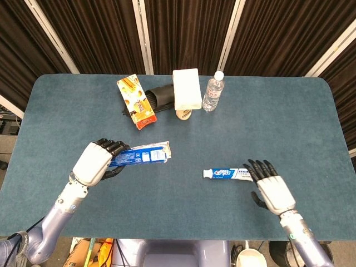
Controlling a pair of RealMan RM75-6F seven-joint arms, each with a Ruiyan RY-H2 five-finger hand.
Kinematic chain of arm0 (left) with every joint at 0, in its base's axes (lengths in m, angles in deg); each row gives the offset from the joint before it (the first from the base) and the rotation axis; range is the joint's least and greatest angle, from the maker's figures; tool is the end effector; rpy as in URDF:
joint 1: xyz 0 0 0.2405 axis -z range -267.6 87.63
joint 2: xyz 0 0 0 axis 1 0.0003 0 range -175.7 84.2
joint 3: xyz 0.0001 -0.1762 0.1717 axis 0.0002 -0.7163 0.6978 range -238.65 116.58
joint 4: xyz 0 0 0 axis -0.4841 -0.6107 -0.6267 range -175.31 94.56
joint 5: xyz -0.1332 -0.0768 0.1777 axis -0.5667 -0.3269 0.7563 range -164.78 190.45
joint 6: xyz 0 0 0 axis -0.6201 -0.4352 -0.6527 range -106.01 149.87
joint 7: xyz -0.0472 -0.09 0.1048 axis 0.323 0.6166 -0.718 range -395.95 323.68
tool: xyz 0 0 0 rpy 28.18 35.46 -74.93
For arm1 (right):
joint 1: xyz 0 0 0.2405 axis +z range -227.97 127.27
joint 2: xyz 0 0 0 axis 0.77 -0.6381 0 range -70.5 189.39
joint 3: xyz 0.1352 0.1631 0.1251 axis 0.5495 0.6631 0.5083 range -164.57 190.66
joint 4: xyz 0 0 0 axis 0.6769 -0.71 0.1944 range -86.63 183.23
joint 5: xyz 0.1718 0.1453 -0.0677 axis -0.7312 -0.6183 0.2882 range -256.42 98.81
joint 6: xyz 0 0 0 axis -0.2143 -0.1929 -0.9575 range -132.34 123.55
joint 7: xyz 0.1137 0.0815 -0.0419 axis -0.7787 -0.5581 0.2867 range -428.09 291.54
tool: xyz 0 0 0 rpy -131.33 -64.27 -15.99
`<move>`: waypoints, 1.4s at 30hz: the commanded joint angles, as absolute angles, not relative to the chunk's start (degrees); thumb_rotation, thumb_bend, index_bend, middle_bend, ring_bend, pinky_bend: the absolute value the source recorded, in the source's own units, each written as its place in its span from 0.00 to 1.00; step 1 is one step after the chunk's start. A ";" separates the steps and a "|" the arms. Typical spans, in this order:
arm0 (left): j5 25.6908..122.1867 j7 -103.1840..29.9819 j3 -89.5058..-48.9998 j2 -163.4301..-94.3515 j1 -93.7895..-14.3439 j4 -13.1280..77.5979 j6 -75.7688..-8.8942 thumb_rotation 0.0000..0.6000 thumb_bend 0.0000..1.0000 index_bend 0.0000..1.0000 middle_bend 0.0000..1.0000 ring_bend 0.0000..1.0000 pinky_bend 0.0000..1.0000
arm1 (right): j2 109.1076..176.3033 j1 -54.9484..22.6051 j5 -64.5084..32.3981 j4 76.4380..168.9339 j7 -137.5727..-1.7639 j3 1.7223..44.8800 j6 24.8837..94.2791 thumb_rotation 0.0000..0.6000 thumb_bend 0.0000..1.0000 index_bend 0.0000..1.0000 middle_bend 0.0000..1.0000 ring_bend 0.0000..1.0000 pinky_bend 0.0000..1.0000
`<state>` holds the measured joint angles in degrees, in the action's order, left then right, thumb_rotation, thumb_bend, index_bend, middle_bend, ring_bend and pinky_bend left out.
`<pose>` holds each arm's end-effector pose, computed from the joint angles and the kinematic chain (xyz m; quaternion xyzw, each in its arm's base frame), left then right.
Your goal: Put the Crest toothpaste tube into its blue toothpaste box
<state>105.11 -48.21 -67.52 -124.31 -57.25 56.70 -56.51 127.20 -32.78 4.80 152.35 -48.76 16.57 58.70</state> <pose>-0.1193 0.2806 0.0428 -0.6993 -0.2400 -0.5469 0.3929 -0.2242 -0.2255 0.0456 0.7431 -0.3730 0.3217 0.4530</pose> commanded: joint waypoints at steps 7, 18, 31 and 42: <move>106.36 -46.99 -67.62 -124.55 -58.00 57.72 -57.58 1.00 0.46 0.42 0.52 0.50 0.51 | 136.53 -26.74 -6.83 150.94 -36.05 19.02 54.31 1.00 0.44 0.12 0.18 0.04 0.00; 105.63 -44.74 -68.08 -124.38 -58.36 57.20 -57.01 1.00 0.46 0.41 0.52 0.50 0.51 | 140.73 -22.82 -13.01 145.61 -31.78 19.84 52.89 1.00 0.44 0.14 0.18 0.04 0.00; 104.67 -42.75 -68.79 -124.53 -58.57 57.06 -56.72 1.00 0.46 0.41 0.52 0.50 0.51 | 142.43 -20.63 -16.63 142.45 -29.59 19.22 52.78 1.00 0.42 0.14 0.18 0.04 0.00; 104.85 -42.33 -68.92 -124.76 -58.78 56.79 -56.80 1.00 0.46 0.41 0.52 0.50 0.51 | 144.54 -19.19 -20.25 138.88 -28.76 18.75 52.65 1.00 0.42 0.39 0.35 0.19 0.10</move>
